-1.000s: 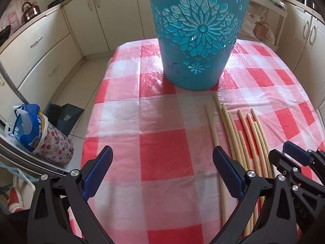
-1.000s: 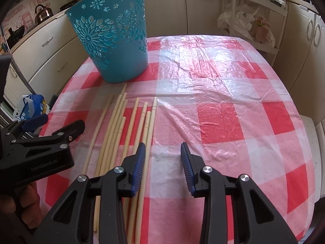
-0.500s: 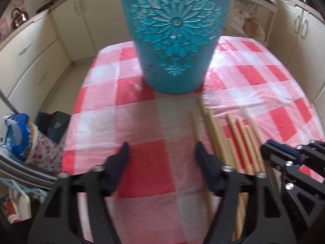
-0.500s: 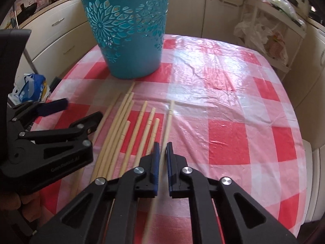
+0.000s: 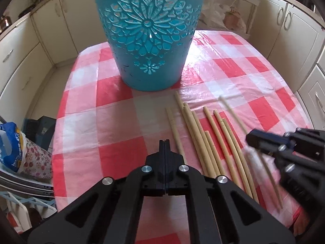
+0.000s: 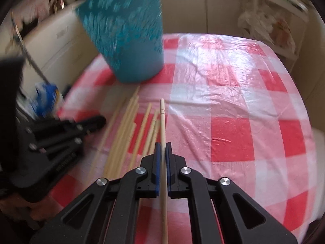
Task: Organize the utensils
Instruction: 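Lift the chopstick in the right gripper over the teal basket while the left gripper approaches the chopsticks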
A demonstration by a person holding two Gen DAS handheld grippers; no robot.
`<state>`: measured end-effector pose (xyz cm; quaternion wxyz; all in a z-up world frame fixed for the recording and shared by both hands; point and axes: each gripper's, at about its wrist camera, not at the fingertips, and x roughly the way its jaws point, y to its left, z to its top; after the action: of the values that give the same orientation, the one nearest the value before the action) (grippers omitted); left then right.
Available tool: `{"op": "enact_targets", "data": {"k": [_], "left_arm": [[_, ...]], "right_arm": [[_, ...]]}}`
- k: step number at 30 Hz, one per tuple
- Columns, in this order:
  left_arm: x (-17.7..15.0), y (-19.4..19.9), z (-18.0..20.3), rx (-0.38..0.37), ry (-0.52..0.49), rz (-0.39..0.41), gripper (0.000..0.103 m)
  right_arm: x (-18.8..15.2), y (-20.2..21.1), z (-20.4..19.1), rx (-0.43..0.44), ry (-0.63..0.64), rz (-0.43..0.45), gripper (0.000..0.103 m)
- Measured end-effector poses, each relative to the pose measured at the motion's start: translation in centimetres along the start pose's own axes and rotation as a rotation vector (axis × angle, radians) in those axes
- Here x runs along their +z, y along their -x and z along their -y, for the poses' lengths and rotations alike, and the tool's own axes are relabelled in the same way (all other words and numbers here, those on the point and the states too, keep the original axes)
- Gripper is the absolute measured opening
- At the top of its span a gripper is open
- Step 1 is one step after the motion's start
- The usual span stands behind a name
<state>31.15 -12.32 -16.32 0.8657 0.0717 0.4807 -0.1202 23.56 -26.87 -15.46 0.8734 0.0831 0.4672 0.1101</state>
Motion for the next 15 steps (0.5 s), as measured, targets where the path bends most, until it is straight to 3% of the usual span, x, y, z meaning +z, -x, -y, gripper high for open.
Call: {"op": "enact_targets", "data": {"k": [8, 15], "left_arm": [[-0.3, 4.5, -1.5, -0.045, 0.033, 0.092, 0.0], [1.8, 11.9, -4.7, -0.124, 0.079, 0.273, 0.0]], "right_arm": [[2.0, 5.5, 0.3, 0.145, -0.124, 0.262, 0.006], [6.9, 8.5, -1.6, 0.244, -0.137, 0.479, 0.006]]}}
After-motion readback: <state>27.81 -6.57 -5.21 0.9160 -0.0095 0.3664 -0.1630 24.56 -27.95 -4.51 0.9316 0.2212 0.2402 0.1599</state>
